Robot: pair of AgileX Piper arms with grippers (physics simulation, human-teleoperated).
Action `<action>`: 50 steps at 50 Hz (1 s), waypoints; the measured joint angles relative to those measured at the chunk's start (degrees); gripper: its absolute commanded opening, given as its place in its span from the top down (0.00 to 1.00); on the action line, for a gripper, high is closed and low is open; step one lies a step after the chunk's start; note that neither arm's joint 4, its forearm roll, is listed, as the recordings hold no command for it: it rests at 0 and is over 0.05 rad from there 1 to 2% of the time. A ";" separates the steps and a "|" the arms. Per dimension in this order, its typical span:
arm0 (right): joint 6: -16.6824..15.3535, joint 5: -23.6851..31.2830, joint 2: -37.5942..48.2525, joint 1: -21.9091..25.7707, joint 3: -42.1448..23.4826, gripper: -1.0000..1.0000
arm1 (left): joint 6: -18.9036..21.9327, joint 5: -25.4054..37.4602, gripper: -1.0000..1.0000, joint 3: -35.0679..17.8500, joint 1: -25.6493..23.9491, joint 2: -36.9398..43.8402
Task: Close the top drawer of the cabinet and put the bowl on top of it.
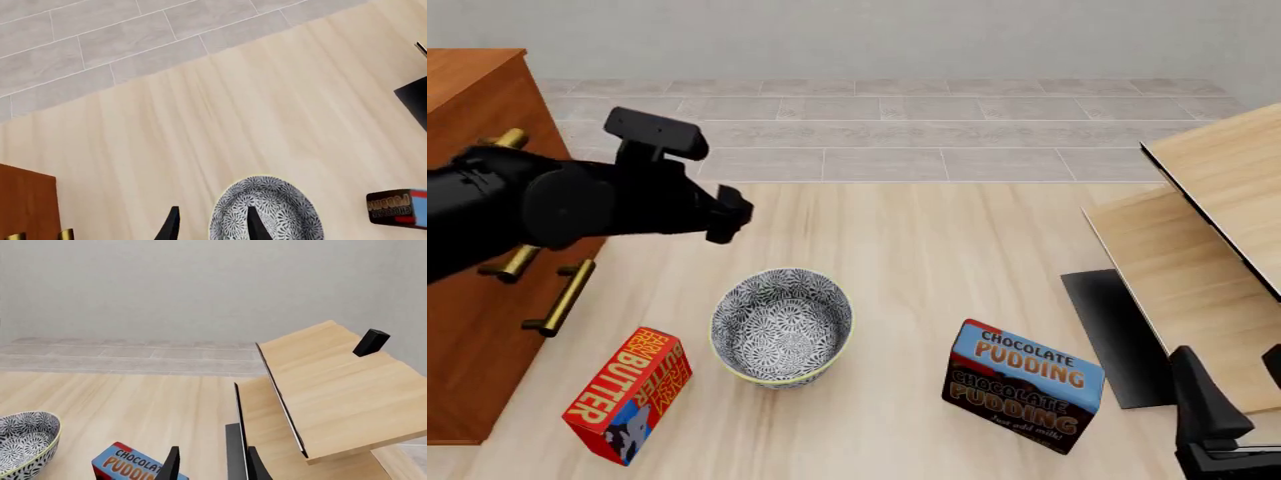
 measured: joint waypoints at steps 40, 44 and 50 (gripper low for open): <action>0.41 0.16 -0.62 -0.51 -0.02 0.00 | -3.02 -9.06 0.00 5.49 0.18 8.90; 0.48 0.14 -0.65 -0.59 -0.01 0.00 | -3.37 -9.86 0.00 6.08 0.13 9.63; 0.56 0.13 -0.68 -0.66 -0.01 0.00 | -3.83 -10.93 0.00 6.89 -0.04 10.56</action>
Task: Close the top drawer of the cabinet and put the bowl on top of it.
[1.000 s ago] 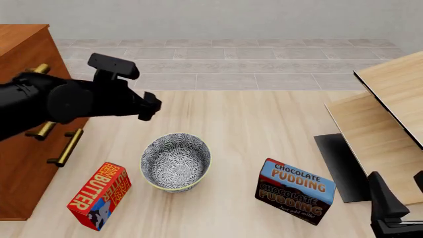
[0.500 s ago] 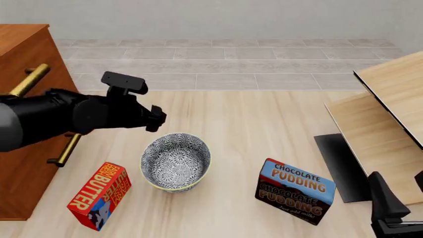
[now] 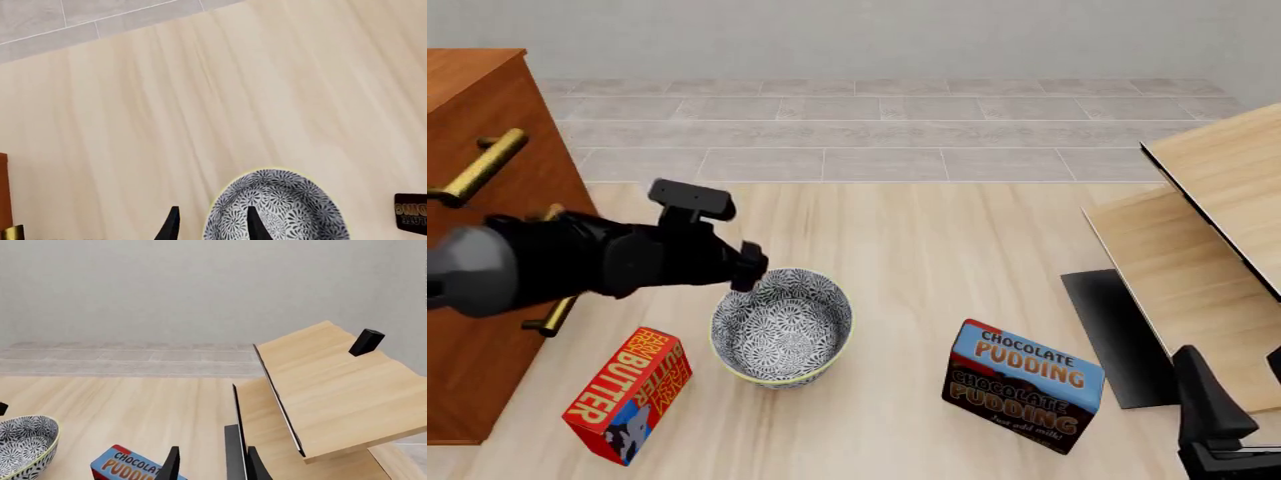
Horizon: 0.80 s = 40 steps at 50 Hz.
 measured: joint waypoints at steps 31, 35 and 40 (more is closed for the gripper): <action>-0.14 0.00 0.06 0.18 -0.01 0.00 | -1.29 -5.93 0.00 4.64 0.35 5.00; -0.13 -0.02 0.10 0.23 0.00 0.00 | -1.25 -6.60 0.00 5.14 0.45 5.66; -0.08 -0.02 0.12 0.22 0.00 0.00 | -1.18 -7.47 0.00 5.74 0.52 6.49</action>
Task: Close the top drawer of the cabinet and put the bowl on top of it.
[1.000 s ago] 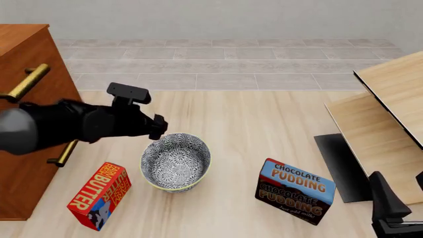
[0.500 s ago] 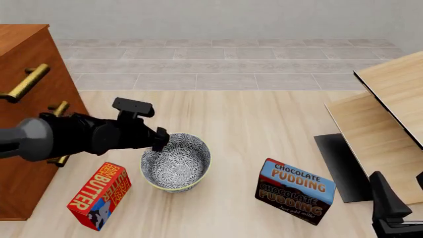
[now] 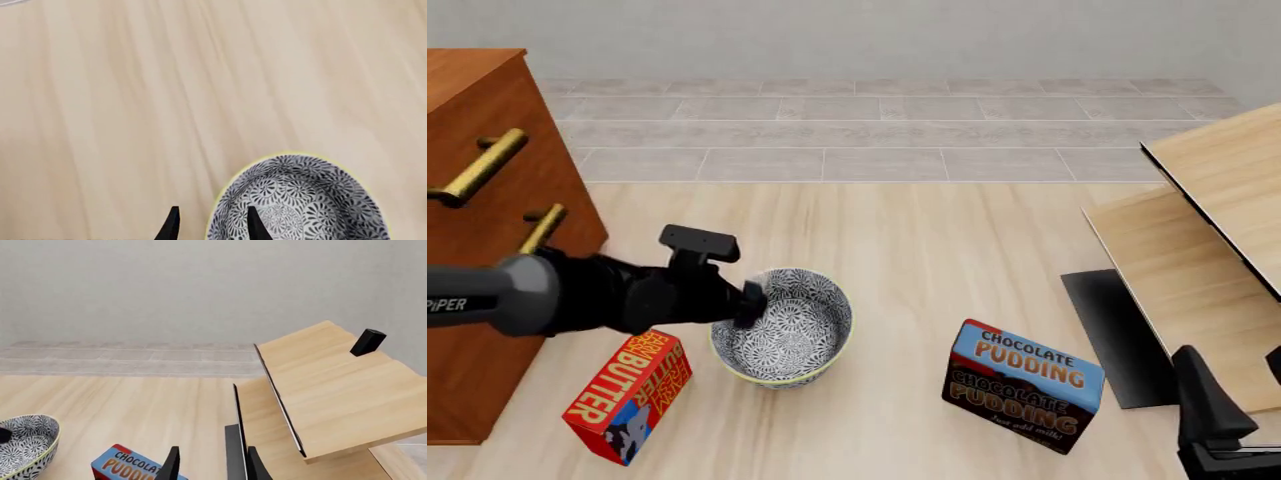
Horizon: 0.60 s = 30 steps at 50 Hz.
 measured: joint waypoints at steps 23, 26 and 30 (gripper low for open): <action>0.22 0.05 -0.06 -0.22 -0.02 0.00 | 0.52 -3.53 1.00 2.48 -0.14 2.31; 0.24 0.06 -0.07 -0.25 -0.02 0.00 | 0.56 -3.84 1.00 2.91 -0.18 1.60; 0.25 0.07 -0.08 -0.28 -0.04 0.00 | 0.26 -4.10 1.00 3.27 -0.40 0.79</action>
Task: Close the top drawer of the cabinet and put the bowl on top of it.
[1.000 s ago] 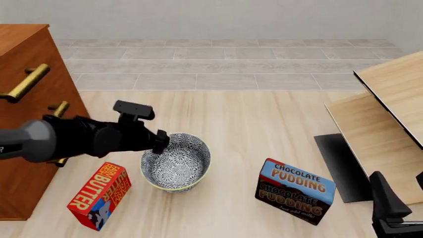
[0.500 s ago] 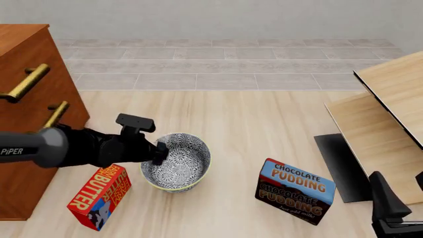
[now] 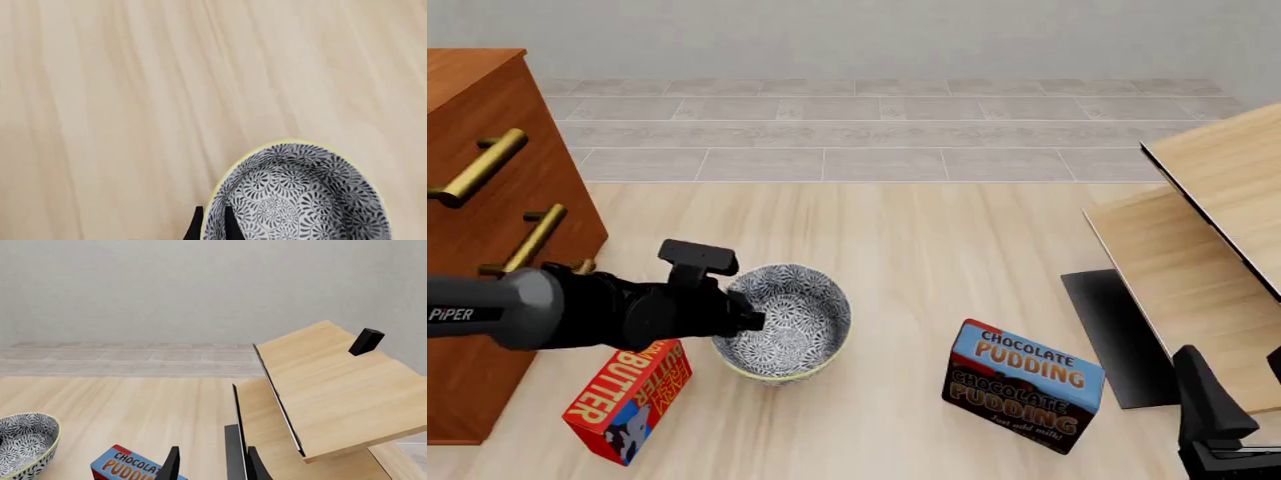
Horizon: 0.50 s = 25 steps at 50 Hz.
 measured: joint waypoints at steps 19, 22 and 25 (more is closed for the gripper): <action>-0.01 0.00 -0.04 -0.16 0.02 0.00 | -4.41 0.48 1.00 0.32 -2.53 -4.03; 0.03 -0.01 -0.04 -0.20 0.02 0.00 | -5.42 0.90 1.00 0.15 -2.95 -4.90; 0.07 0.00 -0.04 -0.25 0.02 0.00 | -6.24 1.46 1.00 -0.06 -3.40 -5.95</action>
